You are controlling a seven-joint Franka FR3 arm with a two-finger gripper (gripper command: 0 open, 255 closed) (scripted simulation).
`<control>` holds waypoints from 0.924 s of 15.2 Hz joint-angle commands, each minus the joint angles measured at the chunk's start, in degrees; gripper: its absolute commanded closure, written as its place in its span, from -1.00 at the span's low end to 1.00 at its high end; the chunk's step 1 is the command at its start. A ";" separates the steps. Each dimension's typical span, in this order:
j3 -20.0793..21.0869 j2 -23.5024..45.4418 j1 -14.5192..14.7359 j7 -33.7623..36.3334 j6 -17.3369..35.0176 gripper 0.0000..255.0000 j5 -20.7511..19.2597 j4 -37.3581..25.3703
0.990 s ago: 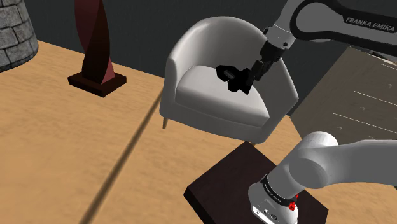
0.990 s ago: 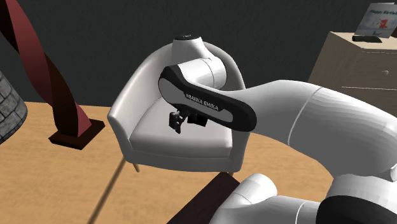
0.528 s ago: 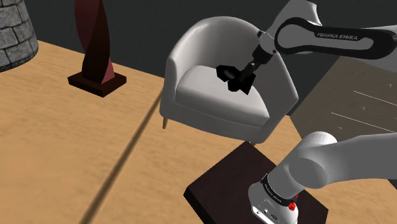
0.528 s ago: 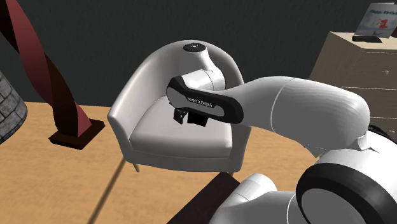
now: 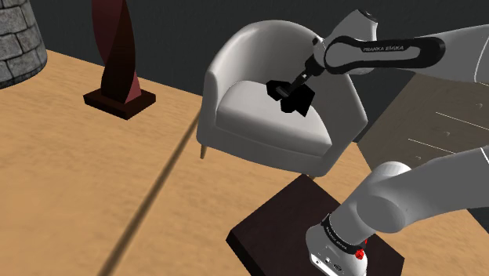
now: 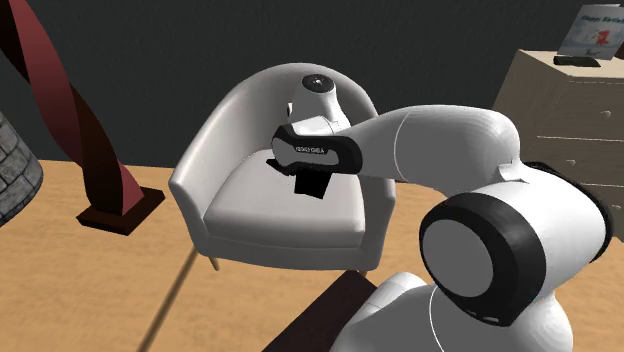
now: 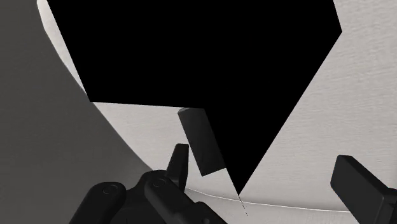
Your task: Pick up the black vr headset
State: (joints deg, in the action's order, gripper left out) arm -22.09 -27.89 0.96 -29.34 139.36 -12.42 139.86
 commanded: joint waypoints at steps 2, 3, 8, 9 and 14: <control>-2.68 4.14 1.65 -3.55 6.28 -1.00 1.07 -1.88; -2.82 4.41 1.65 -3.58 7.11 -1.00 1.07 -1.31; -3.63 6.00 1.76 -3.82 11.33 -1.00 1.14 1.35; -3.91 6.59 1.83 -3.92 12.69 -1.00 1.21 2.13; -3.87 6.60 1.82 -3.87 12.76 1.00 1.19 2.18</control>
State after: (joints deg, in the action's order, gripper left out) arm -25.94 -21.33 2.81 -33.22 152.10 -11.23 141.97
